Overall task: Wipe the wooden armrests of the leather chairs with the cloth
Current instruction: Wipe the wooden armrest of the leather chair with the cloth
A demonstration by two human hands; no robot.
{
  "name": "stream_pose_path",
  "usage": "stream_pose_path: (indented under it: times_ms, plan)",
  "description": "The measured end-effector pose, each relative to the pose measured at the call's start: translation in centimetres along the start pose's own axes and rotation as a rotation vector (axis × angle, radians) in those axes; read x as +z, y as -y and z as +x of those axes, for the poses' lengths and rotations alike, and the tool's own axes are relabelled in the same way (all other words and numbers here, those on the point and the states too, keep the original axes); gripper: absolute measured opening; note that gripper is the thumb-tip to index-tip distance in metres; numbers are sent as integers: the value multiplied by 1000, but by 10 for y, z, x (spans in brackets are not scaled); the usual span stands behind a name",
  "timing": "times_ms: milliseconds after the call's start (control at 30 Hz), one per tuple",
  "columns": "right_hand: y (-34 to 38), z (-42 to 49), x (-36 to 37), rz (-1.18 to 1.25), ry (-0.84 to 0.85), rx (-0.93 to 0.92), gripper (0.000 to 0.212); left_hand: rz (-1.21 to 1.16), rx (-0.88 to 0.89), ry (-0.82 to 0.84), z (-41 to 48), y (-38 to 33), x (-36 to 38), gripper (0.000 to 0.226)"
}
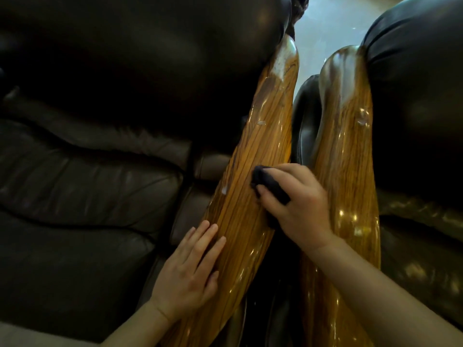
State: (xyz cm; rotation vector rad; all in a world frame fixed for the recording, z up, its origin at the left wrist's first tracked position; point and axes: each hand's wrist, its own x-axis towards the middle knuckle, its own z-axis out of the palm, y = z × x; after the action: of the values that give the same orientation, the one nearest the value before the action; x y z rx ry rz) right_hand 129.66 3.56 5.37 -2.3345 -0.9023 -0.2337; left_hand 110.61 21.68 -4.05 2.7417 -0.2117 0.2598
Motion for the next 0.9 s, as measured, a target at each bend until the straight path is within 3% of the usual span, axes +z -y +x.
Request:
stream_pose_path:
  times_ms: [233, 333, 500, 633, 800, 900]
  plan:
    - [38, -10, 62, -240, 254, -288, 37, 26, 40, -27, 1, 0, 2, 63]
    - [14, -30, 53, -261, 246, -349, 38, 33, 49, -26, 2, 0, -1, 64]
    - [0, -13, 46, -323, 74, 22, 46, 24, 31, -14, 8, -5, -7, 57]
    - [-7, -30, 43, -301, 161, -218, 41, -35, 14, -8, 32, -4, -14, 40]
    - [-20, 15, 17, -177, -45, 320, 38, -75, -33, -31, 78, -12, -19, 38]
    - [-38, 17, -11, -133, -78, 365, 34, -83, -59, -3, 113, -22, -20, 44]
